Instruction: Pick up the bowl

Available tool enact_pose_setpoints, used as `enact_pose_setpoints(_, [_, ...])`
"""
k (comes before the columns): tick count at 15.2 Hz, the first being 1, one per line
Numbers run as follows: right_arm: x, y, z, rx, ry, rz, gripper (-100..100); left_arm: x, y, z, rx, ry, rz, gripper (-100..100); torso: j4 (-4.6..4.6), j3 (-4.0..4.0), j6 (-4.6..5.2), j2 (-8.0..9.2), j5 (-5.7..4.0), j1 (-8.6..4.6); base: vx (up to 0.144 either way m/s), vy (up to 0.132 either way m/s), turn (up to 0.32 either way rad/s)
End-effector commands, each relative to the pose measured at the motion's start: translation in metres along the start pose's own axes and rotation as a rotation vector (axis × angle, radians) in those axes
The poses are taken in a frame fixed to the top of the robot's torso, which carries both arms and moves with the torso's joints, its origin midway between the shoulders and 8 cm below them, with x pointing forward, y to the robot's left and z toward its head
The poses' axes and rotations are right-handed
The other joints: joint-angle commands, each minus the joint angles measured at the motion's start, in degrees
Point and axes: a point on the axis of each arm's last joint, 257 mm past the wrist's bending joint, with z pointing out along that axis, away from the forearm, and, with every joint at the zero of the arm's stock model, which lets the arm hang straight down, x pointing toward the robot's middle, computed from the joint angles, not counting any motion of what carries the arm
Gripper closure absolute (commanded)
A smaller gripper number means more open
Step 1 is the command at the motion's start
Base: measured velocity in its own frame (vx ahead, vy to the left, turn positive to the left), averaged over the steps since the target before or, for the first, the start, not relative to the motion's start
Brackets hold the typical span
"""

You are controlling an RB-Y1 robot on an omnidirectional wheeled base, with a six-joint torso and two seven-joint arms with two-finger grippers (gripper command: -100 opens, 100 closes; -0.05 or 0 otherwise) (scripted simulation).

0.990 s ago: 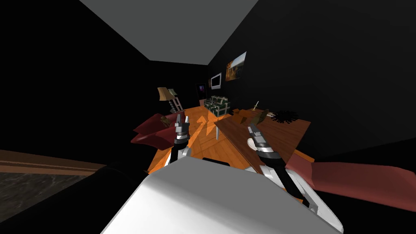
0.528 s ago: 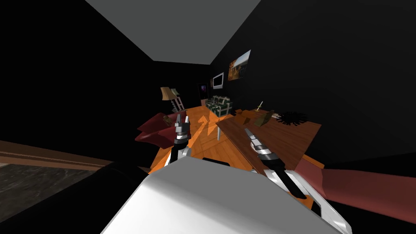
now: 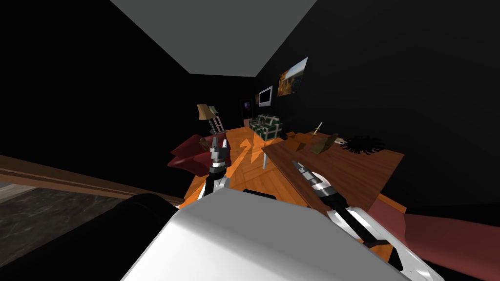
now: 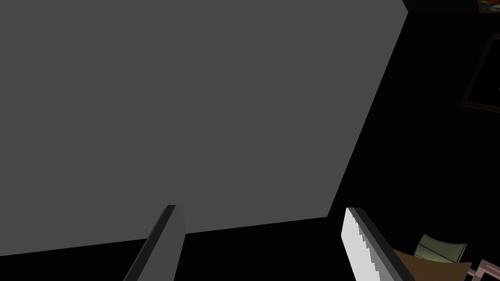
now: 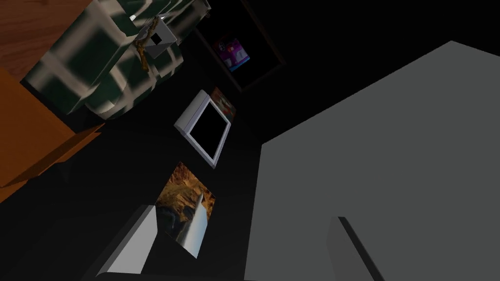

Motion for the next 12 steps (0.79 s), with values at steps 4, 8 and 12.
enact_pose_setpoints(4, [0.027,-0.042,-0.019,0.062,0.136,-0.113,-100,0.000,0.000,0.000,0.000,0.000,0.000,0,0.00,0.00,0.00,0.00,0.00,-0.02,0.019,0.021,0.062])
enact_pose_setpoints(8, [0.047,-0.082,-0.044,0.123,0.258,-0.210,-100,0.000,0.000,0.000,0.000,0.000,0.000,0,-0.01,-0.01,-0.01,-0.02,0.00,0.00,0.025,0.027,0.096])
enact_pose_setpoints(12, [0.061,-0.132,-0.082,0.203,0.391,-0.310,-100,0.000,0.000,0.000,0.000,0.000,0.000,0,-0.01,-0.03,0.00,-0.05,0.01,-0.01,0.032,0.025,0.094])
